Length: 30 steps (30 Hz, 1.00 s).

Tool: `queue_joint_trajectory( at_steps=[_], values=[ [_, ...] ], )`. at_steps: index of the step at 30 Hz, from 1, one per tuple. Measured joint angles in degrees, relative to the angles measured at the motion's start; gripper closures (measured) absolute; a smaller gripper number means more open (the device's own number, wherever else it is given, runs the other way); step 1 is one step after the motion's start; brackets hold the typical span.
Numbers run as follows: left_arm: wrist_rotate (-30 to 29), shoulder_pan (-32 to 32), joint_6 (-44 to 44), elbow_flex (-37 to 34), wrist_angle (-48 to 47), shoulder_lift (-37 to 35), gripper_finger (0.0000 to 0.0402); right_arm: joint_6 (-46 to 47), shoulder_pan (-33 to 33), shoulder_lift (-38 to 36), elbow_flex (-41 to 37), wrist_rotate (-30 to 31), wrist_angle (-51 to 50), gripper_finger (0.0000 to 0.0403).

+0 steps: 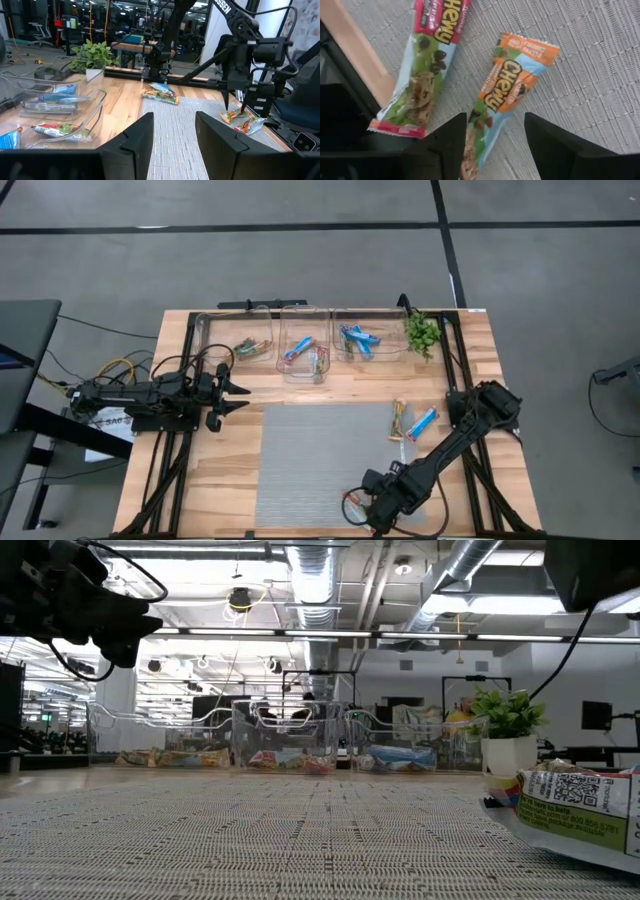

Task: Pick and place Granola Bars by type
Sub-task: Put the yellow granola bar into the left transparent bin

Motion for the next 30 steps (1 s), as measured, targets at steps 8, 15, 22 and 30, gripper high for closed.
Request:
queue_joint_trajectory(
  at_steps=[8,15,22,30],
  values=[
    [0.0,0.0,0.0,0.0,0.0,0.0,0.0264,-0.2,0.0,1.8,0.0,0.5,0.2,0.0218],
    [0.0,0.0,0.0,0.0,0.0,0.0,0.0264,-0.2,-0.4,2.8,-0.1,0.2,1.4,0.0249],
    [0.0,0.0,0.0,0.0,0.0,0.0,0.0264,-0.2,-0.8,3.1,0.0,-0.3,2.2,0.0321],
    [0.0,0.0,0.0,0.0,0.0,0.0,0.0264,-0.2,-2.5,1.7,-0.1,-0.7,5.7,0.0361]
  ],
)
